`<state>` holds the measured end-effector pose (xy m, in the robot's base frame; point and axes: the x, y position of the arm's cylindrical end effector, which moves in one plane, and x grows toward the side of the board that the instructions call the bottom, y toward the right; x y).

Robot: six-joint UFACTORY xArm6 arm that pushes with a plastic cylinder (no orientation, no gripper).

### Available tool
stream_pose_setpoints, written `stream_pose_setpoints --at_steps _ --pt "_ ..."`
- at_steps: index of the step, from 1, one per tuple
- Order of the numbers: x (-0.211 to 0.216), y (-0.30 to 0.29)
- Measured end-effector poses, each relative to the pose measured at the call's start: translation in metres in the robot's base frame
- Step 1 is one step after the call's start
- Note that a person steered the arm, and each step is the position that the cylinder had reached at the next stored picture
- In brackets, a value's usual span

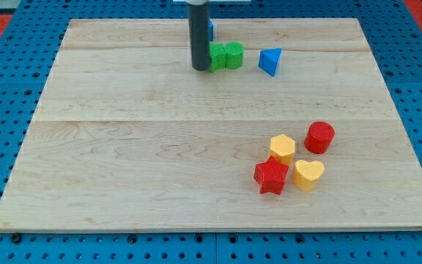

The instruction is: Push the green star above the yellow hexagon

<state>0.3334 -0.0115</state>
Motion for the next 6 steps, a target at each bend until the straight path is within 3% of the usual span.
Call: stream_pose_setpoints --at_steps 1,2,3,4,5,6 --pt "-0.016 -0.061" --pt "-0.056 -0.04" --pt "-0.04 0.026" --pt "0.052 0.05" --pt "0.08 0.069" --pt "0.034 0.024"
